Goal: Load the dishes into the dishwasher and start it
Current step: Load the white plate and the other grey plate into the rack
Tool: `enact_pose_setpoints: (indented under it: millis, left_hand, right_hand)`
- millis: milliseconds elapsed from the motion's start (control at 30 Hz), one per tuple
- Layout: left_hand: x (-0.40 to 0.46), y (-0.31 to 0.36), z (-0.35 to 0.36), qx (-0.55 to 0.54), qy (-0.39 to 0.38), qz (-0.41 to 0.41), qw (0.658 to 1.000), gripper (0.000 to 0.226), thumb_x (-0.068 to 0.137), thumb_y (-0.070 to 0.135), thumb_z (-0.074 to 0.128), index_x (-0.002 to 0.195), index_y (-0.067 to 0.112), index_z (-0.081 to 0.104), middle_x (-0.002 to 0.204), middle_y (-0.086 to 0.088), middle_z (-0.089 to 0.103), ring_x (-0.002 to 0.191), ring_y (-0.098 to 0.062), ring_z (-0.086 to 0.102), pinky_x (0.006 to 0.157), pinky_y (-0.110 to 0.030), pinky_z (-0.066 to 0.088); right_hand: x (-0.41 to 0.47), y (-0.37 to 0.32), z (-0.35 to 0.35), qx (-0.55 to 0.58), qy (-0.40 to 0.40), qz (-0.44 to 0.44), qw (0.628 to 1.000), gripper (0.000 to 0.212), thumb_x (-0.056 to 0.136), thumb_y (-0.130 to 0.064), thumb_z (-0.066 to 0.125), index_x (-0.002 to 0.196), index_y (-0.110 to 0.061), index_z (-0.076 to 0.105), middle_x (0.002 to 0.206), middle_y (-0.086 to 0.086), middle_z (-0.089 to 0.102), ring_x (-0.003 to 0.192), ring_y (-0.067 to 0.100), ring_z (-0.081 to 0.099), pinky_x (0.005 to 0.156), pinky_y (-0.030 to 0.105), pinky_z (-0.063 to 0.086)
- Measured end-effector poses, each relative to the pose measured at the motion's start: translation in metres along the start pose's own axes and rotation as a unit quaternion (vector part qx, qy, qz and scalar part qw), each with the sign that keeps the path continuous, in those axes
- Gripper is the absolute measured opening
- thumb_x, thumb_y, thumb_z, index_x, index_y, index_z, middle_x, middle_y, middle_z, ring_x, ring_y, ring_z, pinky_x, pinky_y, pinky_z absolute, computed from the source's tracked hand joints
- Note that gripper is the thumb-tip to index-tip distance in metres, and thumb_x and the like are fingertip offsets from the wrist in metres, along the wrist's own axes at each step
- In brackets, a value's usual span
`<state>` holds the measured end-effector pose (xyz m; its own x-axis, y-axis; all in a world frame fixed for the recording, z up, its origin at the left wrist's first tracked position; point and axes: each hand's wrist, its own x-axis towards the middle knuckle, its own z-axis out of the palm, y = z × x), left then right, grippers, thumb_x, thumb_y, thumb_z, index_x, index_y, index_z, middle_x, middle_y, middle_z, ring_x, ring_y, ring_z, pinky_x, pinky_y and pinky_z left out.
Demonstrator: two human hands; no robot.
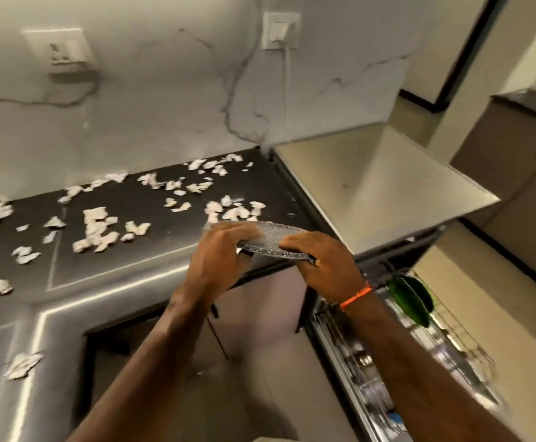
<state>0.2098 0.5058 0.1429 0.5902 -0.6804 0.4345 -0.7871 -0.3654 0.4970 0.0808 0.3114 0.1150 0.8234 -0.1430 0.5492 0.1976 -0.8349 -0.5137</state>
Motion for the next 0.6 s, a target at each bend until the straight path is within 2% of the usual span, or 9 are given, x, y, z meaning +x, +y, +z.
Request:
enact_pose_setpoints:
  millis: [67,133,267,367,500,600]
  left_hand:
    - [0.024,0.036,0.033,-0.015,-0.013,0.015,1.000,0.053,0.076,0.009,0.080,0.126,0.023,0.070,0.128,0.003,0.069,0.123,-0.016,0.060,0.110,-0.034,0.045]
    - [0.046,0.062,0.062,-0.022,-0.036,0.048,0.998,0.053,0.080,0.015,0.079,0.131,0.024,0.067,0.134,0.001,0.065,0.128,-0.018,0.056,0.112,-0.038,0.042]
    - [0.083,0.117,0.119,-0.055,-0.131,0.121,0.982,0.027,0.083,0.012,0.078,0.109,0.019,0.075,0.112,0.002,0.074,0.105,-0.016,0.067,0.095,-0.027,0.049]
    - [0.103,0.162,0.168,-0.049,-0.217,0.169,0.960,0.020,0.084,0.011,0.074,0.102,0.021,0.076,0.098,0.005,0.075,0.092,-0.015,0.068,0.086,-0.033,0.053]
    - [0.127,0.205,0.235,-0.032,-0.270,0.237,0.933,0.021,0.086,0.018,0.070,0.104,0.026,0.077,0.098,0.005,0.076,0.090,-0.016,0.067,0.085,-0.040,0.054]
    - [0.135,0.223,0.278,-0.015,-0.307,0.266,0.914,0.026,0.086,0.016,0.069,0.108,0.027,0.077,0.102,0.004,0.077,0.086,-0.011,0.064,0.085,-0.033,0.052]
  right_hand:
    - [-0.032,0.027,-0.047,0.004,0.041,0.045,0.998,0.038,0.081,-0.001,0.071,0.115,-0.019,0.075,0.116,-0.003,0.073,0.108,0.014,0.067,0.095,0.038,0.053]
    - [-0.063,0.051,-0.089,0.015,0.082,0.083,0.993,0.034,0.083,-0.003,0.069,0.113,-0.018,0.076,0.113,-0.002,0.074,0.106,0.014,0.068,0.094,0.039,0.054]
    - [-0.117,0.083,-0.154,0.023,0.148,0.164,0.975,0.028,0.082,-0.008,0.070,0.108,-0.015,0.077,0.109,-0.001,0.075,0.103,0.015,0.070,0.091,0.043,0.056]
    - [-0.162,0.100,-0.187,0.004,0.189,0.230,0.955,0.030,0.079,-0.011,0.069,0.107,-0.014,0.076,0.109,-0.001,0.074,0.102,0.014,0.069,0.091,0.043,0.055]
    - [-0.212,0.125,-0.202,-0.044,0.196,0.317,0.927,0.038,0.078,-0.022,0.056,0.110,-0.019,0.076,0.109,0.001,0.075,0.100,0.017,0.068,0.091,0.036,0.054]
    - [-0.241,0.144,-0.195,-0.087,0.178,0.386,0.901,0.035,0.085,-0.017,0.062,0.117,-0.023,0.074,0.113,0.001,0.074,0.102,0.016,0.068,0.092,0.028,0.050]
